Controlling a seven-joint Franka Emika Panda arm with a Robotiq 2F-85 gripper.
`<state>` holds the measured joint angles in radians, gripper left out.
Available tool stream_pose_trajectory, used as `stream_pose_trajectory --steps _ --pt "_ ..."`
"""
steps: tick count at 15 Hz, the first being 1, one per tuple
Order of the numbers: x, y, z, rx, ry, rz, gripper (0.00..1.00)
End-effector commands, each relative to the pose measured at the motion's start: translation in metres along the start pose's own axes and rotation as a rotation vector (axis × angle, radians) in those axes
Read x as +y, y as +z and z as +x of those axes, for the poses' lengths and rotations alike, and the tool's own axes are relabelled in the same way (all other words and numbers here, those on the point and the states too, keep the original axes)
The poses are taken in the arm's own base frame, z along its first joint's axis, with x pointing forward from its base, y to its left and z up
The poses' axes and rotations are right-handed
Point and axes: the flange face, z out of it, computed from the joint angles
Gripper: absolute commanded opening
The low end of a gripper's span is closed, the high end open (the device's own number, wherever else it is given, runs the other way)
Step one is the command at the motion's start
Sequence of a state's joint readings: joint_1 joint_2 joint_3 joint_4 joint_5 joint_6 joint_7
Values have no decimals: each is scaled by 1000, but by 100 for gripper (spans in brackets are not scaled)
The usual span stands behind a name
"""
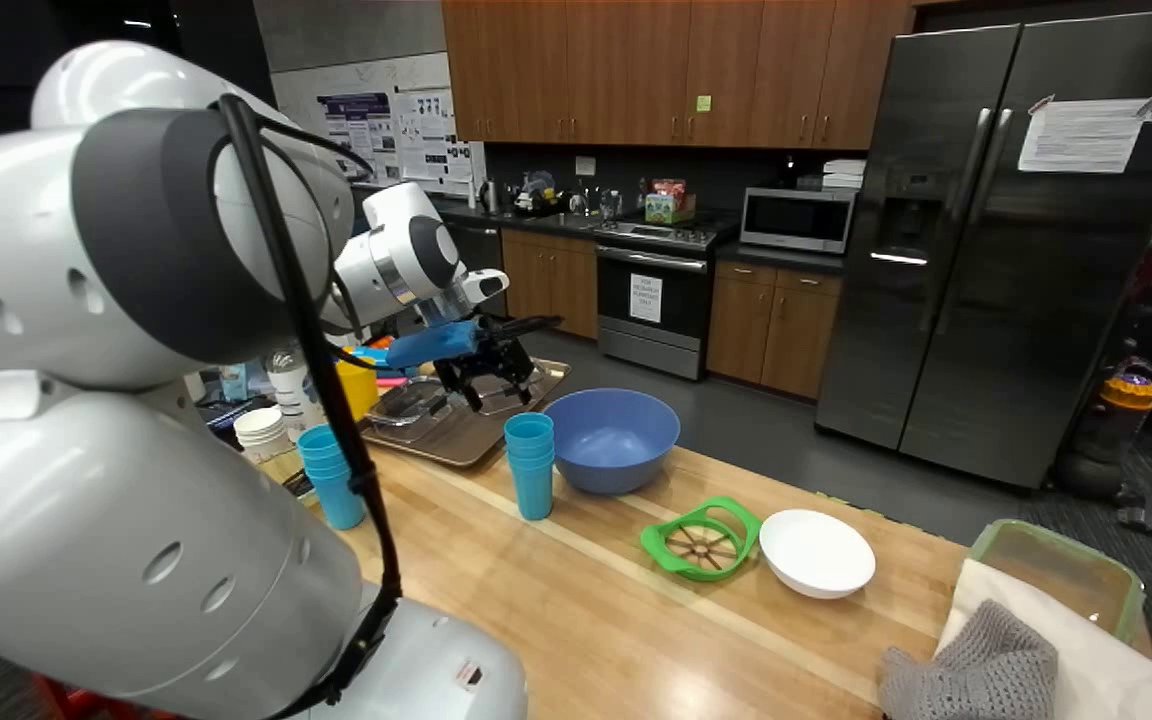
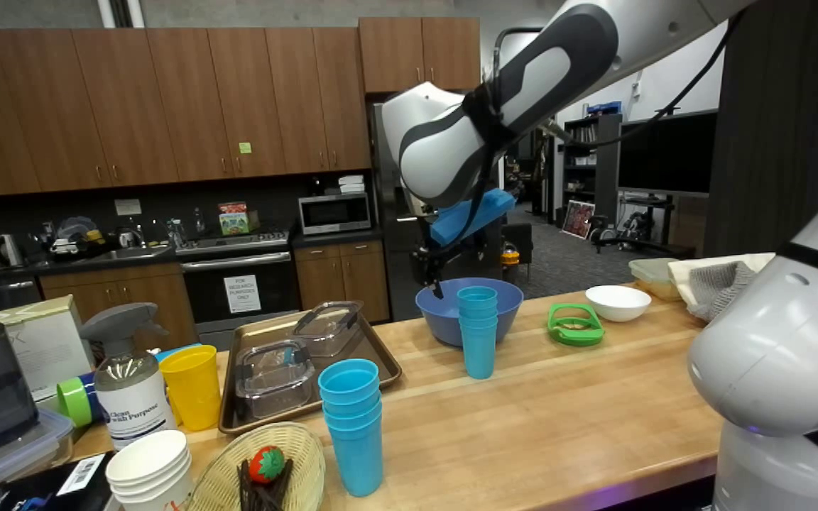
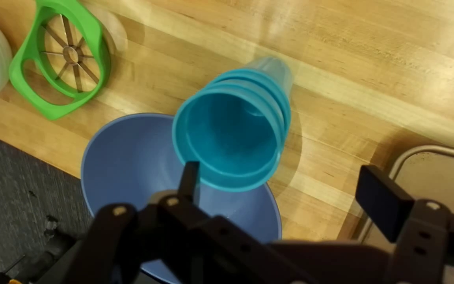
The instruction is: Move the bowl forward
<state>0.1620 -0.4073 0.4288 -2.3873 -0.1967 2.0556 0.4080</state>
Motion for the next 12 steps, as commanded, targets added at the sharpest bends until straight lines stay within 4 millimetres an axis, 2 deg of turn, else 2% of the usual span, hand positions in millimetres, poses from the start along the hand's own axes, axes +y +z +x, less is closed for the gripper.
stream_pose_trajectory --steps 1,12 --pt "0 0 0 -1 0 0 100" --pt "-1 -5 1 16 -25 -22 100"
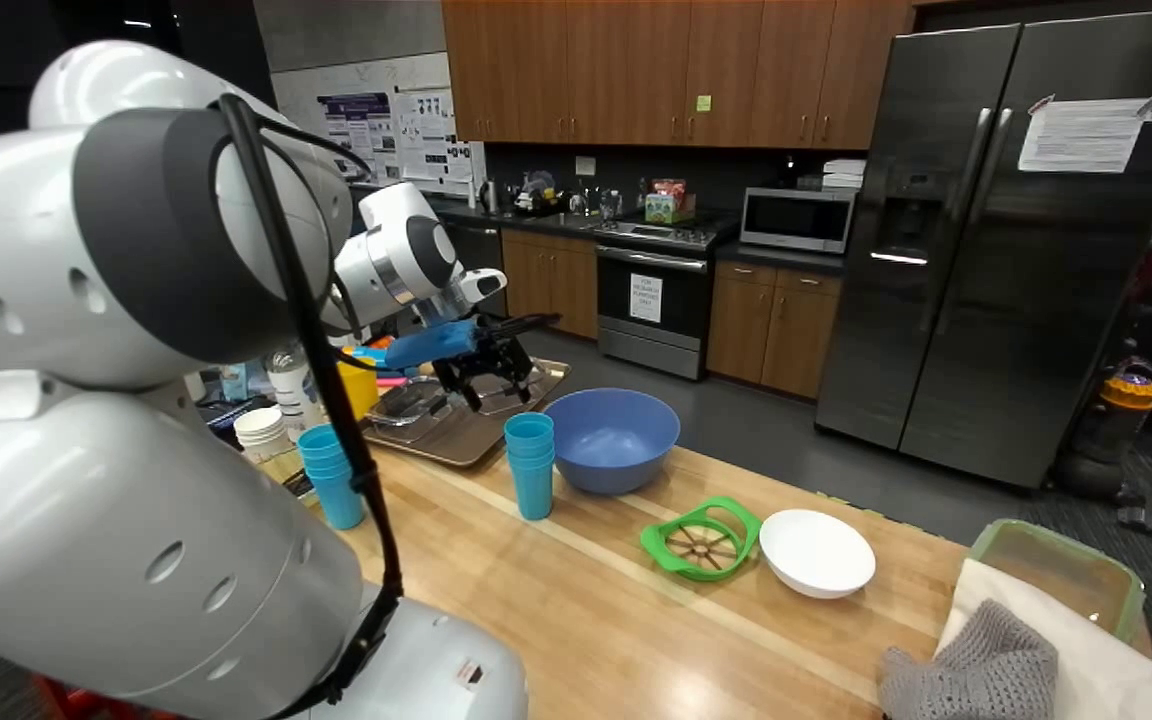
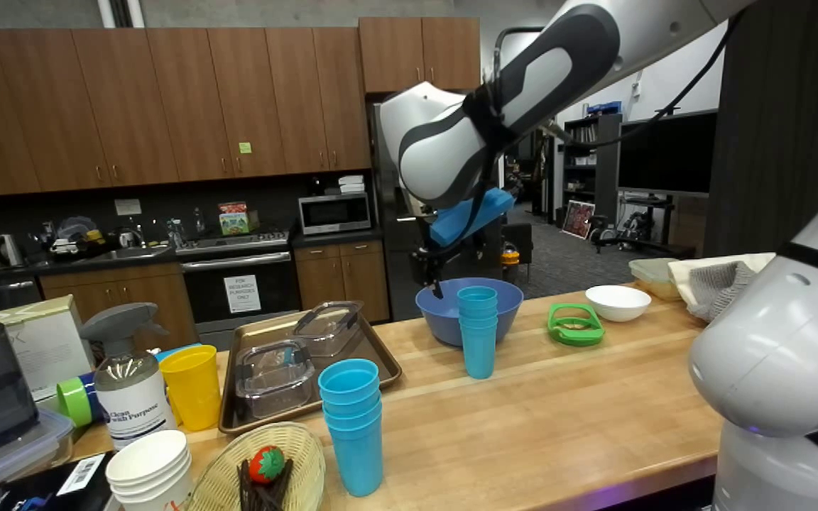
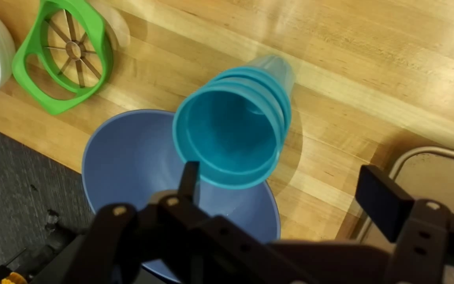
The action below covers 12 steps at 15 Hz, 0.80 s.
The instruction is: Move the bowl forward
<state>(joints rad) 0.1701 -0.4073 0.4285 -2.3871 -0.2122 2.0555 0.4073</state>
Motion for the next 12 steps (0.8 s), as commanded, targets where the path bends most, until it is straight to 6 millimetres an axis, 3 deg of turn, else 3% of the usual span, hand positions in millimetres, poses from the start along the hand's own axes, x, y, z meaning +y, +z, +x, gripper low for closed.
stream_pose_trajectory --steps 1,12 --pt "1 -5 2 6 -9 -6 100" --pt "0 -4 1 3 2 10 100"
